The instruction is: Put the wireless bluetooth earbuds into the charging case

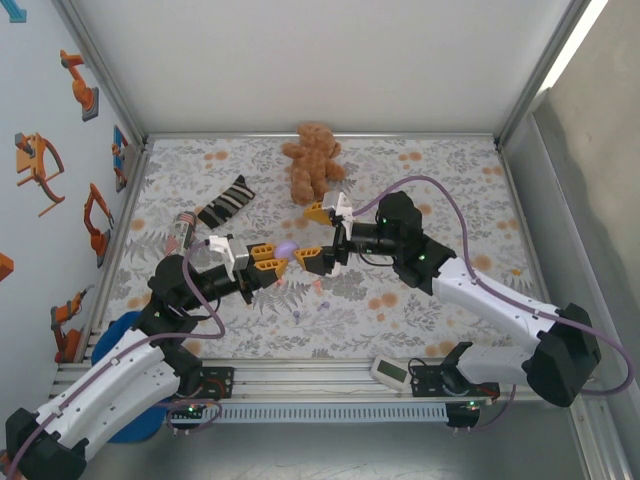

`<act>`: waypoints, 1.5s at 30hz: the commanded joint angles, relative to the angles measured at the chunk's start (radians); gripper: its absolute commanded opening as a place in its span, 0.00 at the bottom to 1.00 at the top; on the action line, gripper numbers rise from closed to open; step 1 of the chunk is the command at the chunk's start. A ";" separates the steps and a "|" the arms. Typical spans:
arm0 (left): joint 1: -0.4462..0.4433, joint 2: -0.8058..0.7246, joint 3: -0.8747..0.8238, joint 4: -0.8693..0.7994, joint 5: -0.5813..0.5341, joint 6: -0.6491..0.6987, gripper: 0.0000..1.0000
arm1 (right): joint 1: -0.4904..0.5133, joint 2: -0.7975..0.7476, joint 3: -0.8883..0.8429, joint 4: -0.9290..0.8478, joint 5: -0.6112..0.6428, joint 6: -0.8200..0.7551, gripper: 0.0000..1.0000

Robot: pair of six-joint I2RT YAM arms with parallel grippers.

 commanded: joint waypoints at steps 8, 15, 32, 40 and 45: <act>-0.003 -0.026 0.015 -0.024 0.035 0.029 0.00 | -0.005 0.002 0.062 0.042 0.052 0.021 0.92; -0.004 -0.039 0.002 -0.030 0.018 0.029 0.00 | -0.005 -0.048 0.049 0.041 0.046 0.038 0.93; -0.004 -0.038 0.003 -0.029 0.004 0.026 0.00 | -0.005 -0.010 0.069 -0.009 -0.037 0.028 0.92; -0.003 -0.040 0.006 -0.034 0.005 0.029 0.00 | -0.003 0.025 0.074 0.027 -0.017 0.052 0.91; -0.004 -0.044 0.005 -0.037 0.007 0.035 0.00 | -0.003 0.025 0.083 0.034 0.026 0.067 0.90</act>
